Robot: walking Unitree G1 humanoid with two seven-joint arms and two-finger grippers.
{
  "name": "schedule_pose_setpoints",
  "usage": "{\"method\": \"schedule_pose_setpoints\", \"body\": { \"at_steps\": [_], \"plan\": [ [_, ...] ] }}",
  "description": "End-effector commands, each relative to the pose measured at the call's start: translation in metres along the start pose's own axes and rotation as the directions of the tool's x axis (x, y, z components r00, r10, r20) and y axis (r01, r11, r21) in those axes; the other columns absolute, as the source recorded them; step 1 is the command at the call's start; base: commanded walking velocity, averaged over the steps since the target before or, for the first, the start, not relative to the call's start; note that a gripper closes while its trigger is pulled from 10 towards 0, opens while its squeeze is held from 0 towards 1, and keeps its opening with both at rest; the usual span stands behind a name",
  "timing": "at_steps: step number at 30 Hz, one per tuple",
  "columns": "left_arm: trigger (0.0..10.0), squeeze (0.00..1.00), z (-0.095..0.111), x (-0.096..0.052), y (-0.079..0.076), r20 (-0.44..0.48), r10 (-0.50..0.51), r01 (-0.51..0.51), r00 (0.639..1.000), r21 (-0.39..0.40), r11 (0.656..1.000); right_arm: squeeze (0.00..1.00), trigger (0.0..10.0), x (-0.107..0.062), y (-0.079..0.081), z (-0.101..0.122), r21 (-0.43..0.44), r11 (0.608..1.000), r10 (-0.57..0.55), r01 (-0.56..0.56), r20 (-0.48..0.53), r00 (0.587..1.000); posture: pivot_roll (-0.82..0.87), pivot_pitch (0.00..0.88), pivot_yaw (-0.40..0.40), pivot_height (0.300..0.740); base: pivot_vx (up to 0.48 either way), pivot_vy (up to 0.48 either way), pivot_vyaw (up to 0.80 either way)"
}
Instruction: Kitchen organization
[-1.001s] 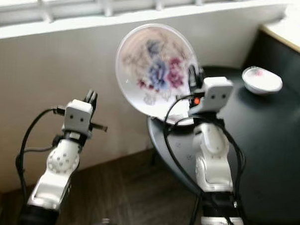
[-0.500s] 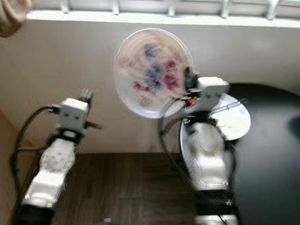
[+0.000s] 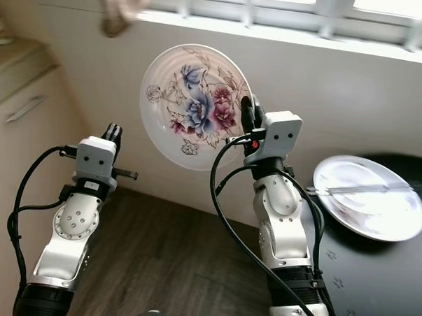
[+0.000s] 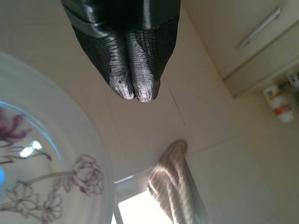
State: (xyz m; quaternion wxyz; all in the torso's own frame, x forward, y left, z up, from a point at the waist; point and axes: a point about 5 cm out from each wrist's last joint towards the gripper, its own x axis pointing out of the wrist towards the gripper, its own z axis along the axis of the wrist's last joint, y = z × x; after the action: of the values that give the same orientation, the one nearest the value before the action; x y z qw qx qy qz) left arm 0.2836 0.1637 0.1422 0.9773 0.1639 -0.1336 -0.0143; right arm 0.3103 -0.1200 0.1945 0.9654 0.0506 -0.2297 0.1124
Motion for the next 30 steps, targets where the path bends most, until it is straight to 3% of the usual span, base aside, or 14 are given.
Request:
{"method": "schedule_pose_setpoints", "body": {
  "at_steps": [1, 6, 7, 14, 30],
  "plan": [
    [10.0, 0.0, 0.0019, 0.0014, -0.0018, -0.002, -0.015, 0.015, 1.0, -0.007, 1.0, 0.13, 0.0, 0.0027, -0.0035, 0.0067, 0.0, 1.0, -0.017, 0.017, 0.032, 0.999, -0.02, 0.0, -0.032, 0.74, 0.0, 0.371, 0.8],
    [10.0, 0.0, 0.0015, 0.0019, -0.0032, -0.009, -0.029, 0.028, 1.0, -0.017, 0.999, 0.1, 0.0, 0.0028, -0.0035, 0.0062, 0.0, 1.0, -0.02, 0.02, 0.029, 0.999, -0.02, 0.0, -0.032, 0.74, 0.0, 0.48, 0.8],
    [10.0, 0.0, 0.002, 0.0021, -0.0032, -0.003, -0.03, 0.03, 1.0, -0.011, 0.999, 0.01, 0.0, 0.0029, -0.0036, 0.0057, -0.001, 1.0, -0.021, 0.021, 0.026, 0.999, -0.02, 0.0, -0.031, 0.74, 0.0, 0.48, 0.8],
    [10.0, 0.0, 0.003, 0.0024, -0.0032, 0.002, -0.026, 0.026, 1.0, -0.015, 1.0, 0.0, 0.0, 0.0034, -0.0045, 0.0043, -0.004, 1.0, -0.026, 0.026, 0.017, 1.0, -0.02, 0.0, -0.033, 0.74, 0.0, 0.474, 0.8],
    [10.0, 0.0, 0.0111, 0.0012, 0.0019, 0.071, -0.007, 0.009, 0.997, -0.021, 1.0, 0.0, 0.0, 0.0039, -0.0035, 0.0035, 0.001, 1.0, -0.024, 0.024, 0.013, 1.0, -0.02, 0.0, -0.033, 0.74, 0.022, 0.0, 0.8]
  ]
}}
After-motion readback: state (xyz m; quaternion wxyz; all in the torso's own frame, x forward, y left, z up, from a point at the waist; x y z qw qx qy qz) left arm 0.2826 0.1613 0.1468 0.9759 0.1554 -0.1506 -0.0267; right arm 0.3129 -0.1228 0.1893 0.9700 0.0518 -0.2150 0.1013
